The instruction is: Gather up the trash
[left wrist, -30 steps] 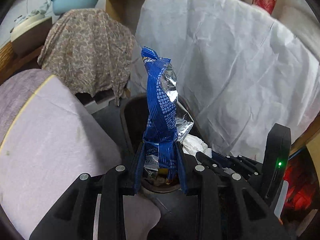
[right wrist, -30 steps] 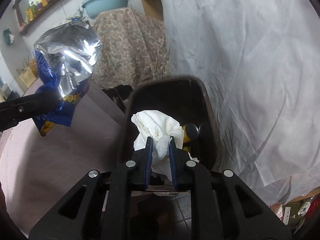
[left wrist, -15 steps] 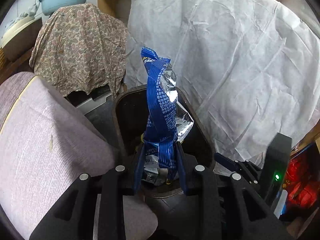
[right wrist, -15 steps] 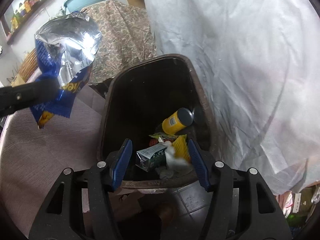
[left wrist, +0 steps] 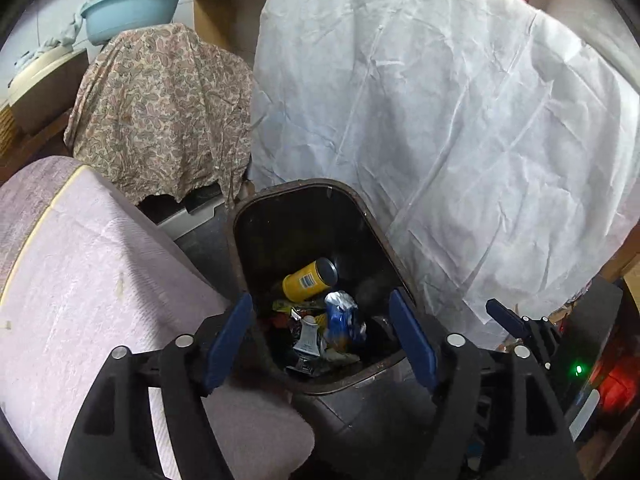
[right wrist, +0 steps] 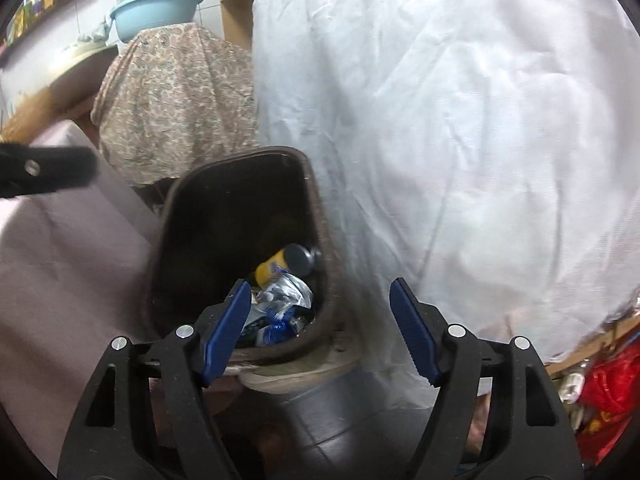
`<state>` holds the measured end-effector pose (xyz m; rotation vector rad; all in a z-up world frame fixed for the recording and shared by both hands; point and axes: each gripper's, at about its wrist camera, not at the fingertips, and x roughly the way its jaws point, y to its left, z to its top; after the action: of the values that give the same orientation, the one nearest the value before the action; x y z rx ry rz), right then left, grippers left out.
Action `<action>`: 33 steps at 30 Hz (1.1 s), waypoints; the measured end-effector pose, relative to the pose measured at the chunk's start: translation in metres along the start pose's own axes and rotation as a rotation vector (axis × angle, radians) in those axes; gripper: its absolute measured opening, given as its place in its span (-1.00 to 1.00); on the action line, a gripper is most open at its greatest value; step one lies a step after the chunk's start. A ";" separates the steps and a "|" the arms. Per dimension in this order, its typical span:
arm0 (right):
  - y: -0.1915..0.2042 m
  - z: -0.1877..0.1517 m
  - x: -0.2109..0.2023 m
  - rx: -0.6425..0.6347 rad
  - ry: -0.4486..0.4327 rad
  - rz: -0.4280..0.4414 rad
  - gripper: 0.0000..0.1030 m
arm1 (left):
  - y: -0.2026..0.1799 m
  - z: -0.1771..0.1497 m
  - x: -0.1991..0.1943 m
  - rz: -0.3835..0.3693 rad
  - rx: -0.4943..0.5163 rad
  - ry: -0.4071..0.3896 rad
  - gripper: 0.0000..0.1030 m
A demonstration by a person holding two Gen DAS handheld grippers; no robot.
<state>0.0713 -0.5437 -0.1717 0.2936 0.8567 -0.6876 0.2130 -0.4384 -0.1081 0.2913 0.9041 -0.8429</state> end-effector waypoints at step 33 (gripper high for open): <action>0.139 -0.037 -0.236 -0.212 -0.393 0.226 0.89 | 0.092 -0.161 -0.272 0.341 -0.118 -0.494 0.89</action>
<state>0.0332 -0.3177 -0.0162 0.0577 0.5044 -0.4193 0.0989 -0.1489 -0.0021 0.1185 0.4219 -0.5073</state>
